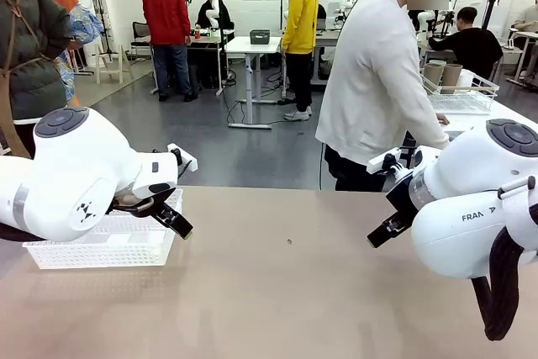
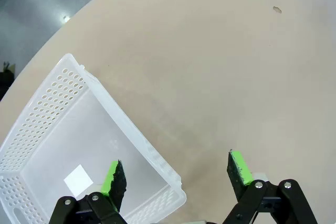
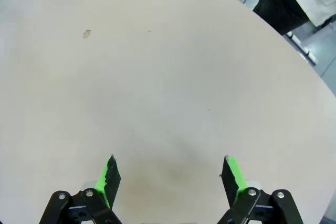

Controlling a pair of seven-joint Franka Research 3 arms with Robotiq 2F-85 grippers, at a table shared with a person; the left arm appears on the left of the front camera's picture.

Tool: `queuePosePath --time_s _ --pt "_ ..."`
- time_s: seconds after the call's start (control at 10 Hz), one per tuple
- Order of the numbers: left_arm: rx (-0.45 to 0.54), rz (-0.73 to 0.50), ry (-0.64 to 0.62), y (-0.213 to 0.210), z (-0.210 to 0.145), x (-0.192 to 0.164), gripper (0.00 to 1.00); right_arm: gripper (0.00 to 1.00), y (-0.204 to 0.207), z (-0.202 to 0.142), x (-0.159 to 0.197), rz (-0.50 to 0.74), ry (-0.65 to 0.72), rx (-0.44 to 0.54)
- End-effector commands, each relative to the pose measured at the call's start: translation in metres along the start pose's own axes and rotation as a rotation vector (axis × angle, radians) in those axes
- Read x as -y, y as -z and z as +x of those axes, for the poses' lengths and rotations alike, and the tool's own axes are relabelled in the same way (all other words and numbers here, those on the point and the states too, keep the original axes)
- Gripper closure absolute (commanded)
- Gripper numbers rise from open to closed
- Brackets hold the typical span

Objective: Clean and organize the cups into the basket.
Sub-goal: Pick up the Organizing basket and move it to the center of the table, then pick up the Reusable plastic cup from the right side of the table and place it inside the Organizing basket.

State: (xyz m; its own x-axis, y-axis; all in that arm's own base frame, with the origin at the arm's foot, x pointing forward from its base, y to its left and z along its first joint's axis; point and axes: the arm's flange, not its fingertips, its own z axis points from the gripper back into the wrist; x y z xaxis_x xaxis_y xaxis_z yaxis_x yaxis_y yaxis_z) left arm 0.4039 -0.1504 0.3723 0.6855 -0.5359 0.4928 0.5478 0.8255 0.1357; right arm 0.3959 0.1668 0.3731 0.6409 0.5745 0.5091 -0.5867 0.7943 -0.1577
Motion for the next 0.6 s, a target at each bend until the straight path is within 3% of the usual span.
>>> queuePosePath --time_s 0.0,0.5 --pt "0.0 0.0 0.0 0.0 -0.0001 0.0 0.0 0.0 0.0 0.0 0.0 0.0 0.0 0.0" --pt "0.0 0.0 0.0 0.0 -0.0001 0.0 0.0 0.0 0.0 0.0 0.0 0.0 0.0 0.0"
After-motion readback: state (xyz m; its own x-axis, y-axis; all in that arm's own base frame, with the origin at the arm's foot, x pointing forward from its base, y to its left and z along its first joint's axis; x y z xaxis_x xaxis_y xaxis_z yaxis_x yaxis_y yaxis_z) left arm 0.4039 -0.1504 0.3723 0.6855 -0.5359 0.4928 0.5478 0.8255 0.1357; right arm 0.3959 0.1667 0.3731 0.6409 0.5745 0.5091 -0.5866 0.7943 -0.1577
